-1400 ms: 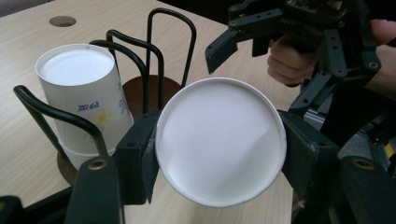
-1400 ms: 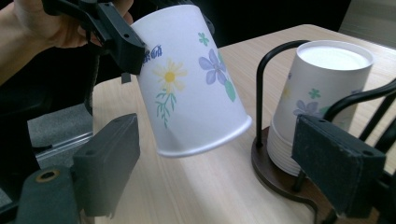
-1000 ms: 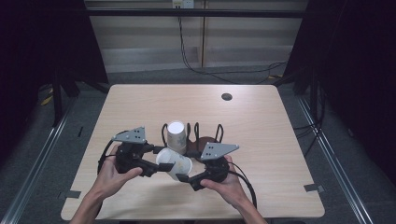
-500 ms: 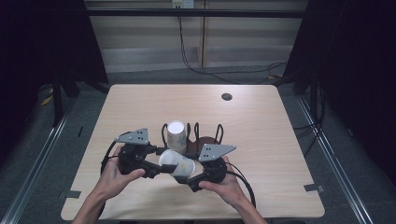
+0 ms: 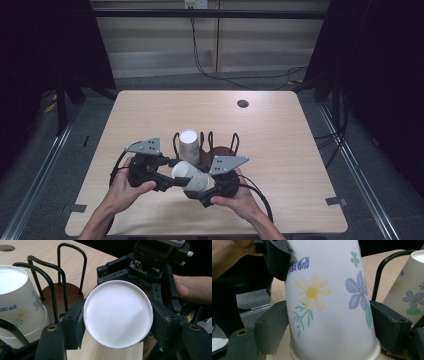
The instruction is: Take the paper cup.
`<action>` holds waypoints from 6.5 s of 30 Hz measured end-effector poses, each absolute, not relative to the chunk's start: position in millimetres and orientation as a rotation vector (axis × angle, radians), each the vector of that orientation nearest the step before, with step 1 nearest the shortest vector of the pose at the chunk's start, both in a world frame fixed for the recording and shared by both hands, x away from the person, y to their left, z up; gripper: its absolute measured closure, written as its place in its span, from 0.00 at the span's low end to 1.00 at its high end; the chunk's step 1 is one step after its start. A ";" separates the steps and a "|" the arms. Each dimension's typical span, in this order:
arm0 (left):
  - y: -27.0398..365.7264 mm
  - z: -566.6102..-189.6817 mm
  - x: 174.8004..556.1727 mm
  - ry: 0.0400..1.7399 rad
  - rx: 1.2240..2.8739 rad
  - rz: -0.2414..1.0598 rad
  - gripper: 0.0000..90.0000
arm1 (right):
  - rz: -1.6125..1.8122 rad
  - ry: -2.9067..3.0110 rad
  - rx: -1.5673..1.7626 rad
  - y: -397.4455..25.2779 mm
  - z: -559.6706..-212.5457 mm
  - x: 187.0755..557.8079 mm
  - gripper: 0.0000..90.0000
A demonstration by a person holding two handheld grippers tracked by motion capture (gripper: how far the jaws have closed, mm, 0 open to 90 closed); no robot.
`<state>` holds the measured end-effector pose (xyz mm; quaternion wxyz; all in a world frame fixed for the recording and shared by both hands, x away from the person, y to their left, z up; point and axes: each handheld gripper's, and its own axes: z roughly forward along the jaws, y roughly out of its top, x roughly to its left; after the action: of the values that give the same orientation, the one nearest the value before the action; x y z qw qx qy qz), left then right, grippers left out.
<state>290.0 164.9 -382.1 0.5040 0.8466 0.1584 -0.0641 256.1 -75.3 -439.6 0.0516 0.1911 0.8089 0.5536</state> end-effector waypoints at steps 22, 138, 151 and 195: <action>170.9 -386.4 293.6 0.392 2.024 -0.193 0.38 | 1.645 2.503 0.557 -77.5 -438.3 257.7 0.31; 148.6 -417.6 283.4 0.273 2.339 -0.101 0.25 | 0.959 2.998 0.527 -88.5 -431.0 262.0 0.37; 139.3 -423.9 280.6 0.230 2.383 -0.137 0.24 | 0.883 3.058 0.499 -84.5 -433.9 259.0 0.36; 122.1 -430.3 272.6 0.113 2.428 -0.257 0.33 | 0.973 3.080 0.342 -71.1 -435.7 251.5 0.37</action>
<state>272.6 122.1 -430.3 0.3419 0.9336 0.0434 -0.0987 251.5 -71.1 -435.7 -0.0530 0.1050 0.9469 0.2991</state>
